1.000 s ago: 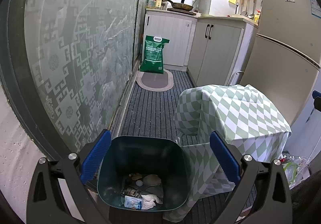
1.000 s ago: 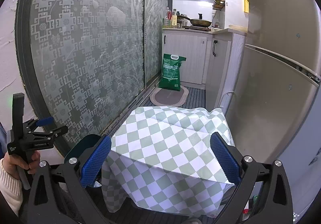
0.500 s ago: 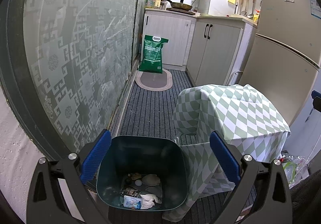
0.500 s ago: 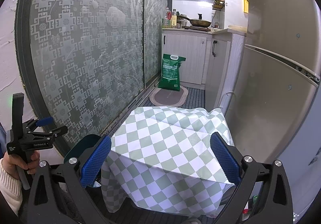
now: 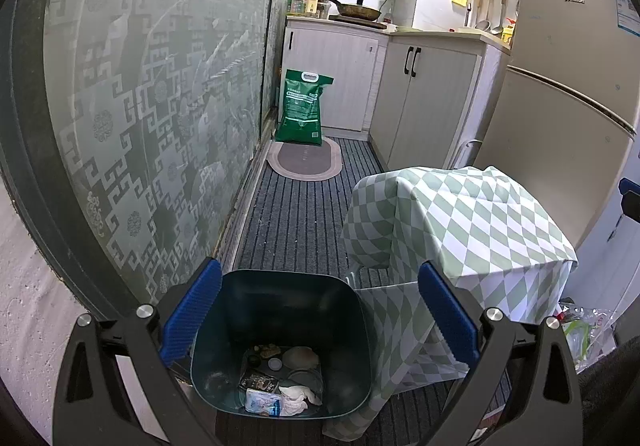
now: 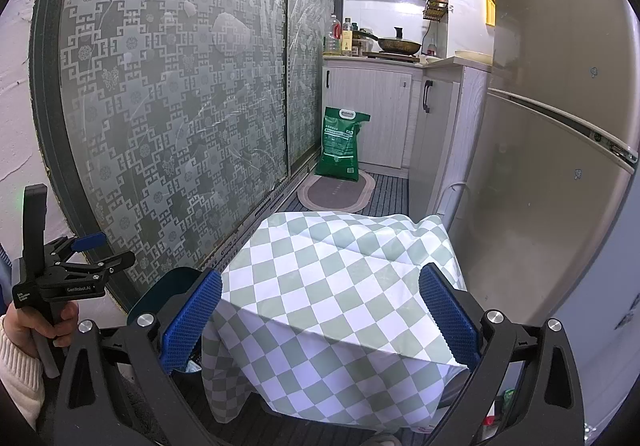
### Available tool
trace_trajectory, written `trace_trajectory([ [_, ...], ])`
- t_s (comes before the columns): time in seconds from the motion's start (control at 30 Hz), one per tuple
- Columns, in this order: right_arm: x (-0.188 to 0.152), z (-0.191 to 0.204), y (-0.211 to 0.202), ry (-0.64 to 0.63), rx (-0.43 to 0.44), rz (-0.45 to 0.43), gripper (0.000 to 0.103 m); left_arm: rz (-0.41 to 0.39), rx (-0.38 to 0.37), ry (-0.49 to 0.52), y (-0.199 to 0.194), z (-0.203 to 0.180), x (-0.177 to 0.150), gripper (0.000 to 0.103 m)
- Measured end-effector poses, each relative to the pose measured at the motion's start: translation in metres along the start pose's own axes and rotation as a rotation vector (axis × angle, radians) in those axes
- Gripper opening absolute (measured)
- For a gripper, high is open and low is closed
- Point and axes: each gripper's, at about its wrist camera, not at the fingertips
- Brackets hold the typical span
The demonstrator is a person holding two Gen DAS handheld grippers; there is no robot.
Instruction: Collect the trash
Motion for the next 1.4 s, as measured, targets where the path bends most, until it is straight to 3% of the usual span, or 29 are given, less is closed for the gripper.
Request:
trace_trajectory([
  [1.4,-0.0004,0.0005,0.0004,-0.001,-0.001,0.001,0.100,0.010,-0.010,0.016,0.0007,-0.0001,0.0002,0.100],
])
Point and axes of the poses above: each gripper's, at about its wrist camera, not at the fingertips, and y roughly the way its jaws point, z to its left, x to its top, and after that the axes turned 12 degrees about -z, right-handed
